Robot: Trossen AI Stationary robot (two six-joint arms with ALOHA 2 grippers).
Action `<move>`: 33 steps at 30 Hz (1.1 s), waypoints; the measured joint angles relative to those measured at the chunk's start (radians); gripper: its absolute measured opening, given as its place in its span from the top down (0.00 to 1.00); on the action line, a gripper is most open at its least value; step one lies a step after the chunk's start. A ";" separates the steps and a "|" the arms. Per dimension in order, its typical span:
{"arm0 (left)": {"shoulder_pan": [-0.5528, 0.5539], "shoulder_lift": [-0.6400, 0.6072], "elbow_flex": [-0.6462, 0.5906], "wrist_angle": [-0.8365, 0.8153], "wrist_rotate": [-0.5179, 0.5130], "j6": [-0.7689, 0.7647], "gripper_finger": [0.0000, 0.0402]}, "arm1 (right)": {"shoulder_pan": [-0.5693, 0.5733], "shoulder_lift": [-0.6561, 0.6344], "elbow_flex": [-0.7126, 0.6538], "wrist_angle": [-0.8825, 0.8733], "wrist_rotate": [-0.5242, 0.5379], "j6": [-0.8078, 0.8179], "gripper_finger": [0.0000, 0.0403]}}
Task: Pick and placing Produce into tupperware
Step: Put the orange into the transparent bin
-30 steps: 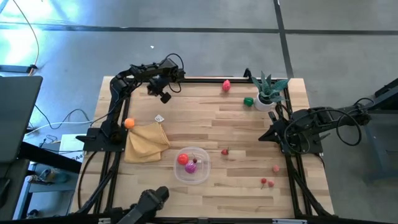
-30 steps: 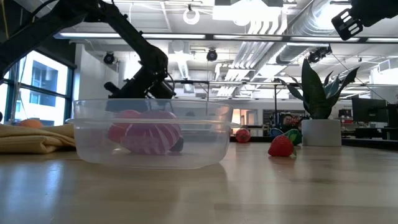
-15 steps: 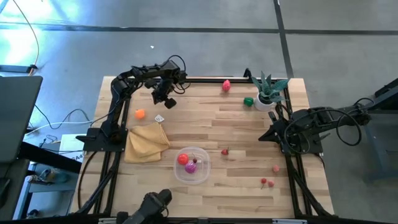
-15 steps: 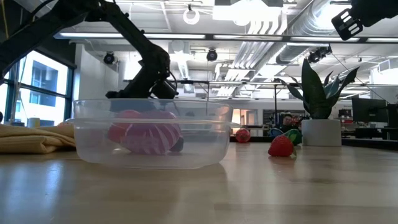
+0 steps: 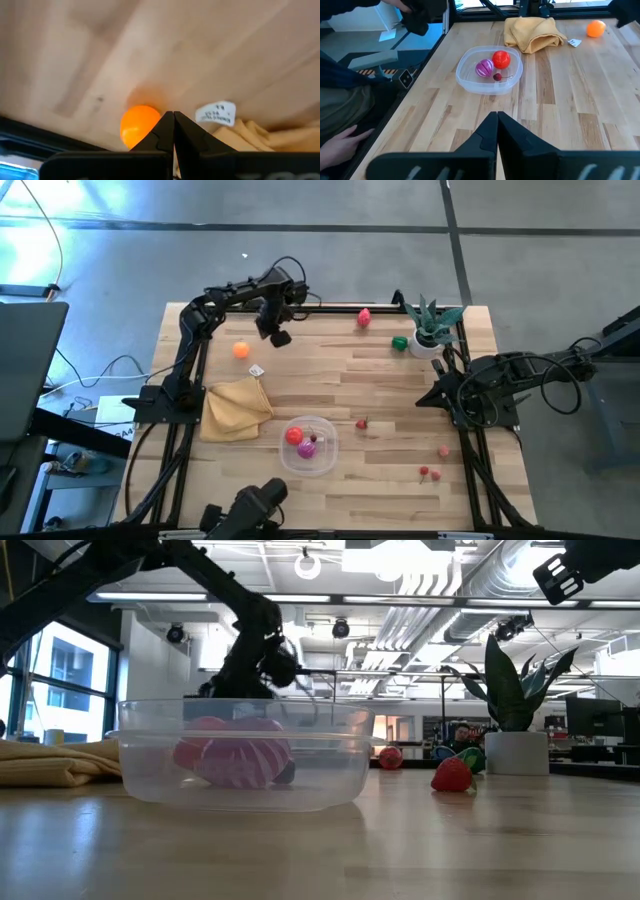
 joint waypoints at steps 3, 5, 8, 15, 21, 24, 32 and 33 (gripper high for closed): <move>-0.019 0.000 0.077 0.000 -0.057 -0.008 1.00 | 0.000 0.000 0.000 0.000 0.000 0.000 1.00; -0.027 0.000 0.125 0.000 -0.075 -0.012 1.00 | 0.000 0.000 0.000 0.000 0.000 0.000 1.00; -0.030 0.000 0.190 0.000 -0.068 -0.016 1.00 | 0.000 0.000 0.000 0.000 0.000 0.000 1.00; -0.014 -0.008 0.287 0.000 -0.059 0.081 1.00 | 0.000 0.000 0.000 0.000 0.000 0.000 1.00; 0.006 -0.040 0.302 0.000 -0.091 0.219 1.00 | 0.000 0.000 0.000 0.000 0.000 0.000 1.00; 0.027 -0.071 0.302 0.000 -0.182 0.223 1.00 | 0.000 0.000 0.000 0.000 0.000 0.000 1.00; 0.093 -0.152 0.302 0.000 -0.117 0.163 1.00 | 0.000 0.000 0.000 0.000 0.000 0.000 1.00; 0.094 -0.158 0.302 0.000 -0.108 0.154 1.00 | 0.000 0.000 0.000 0.000 0.000 0.000 1.00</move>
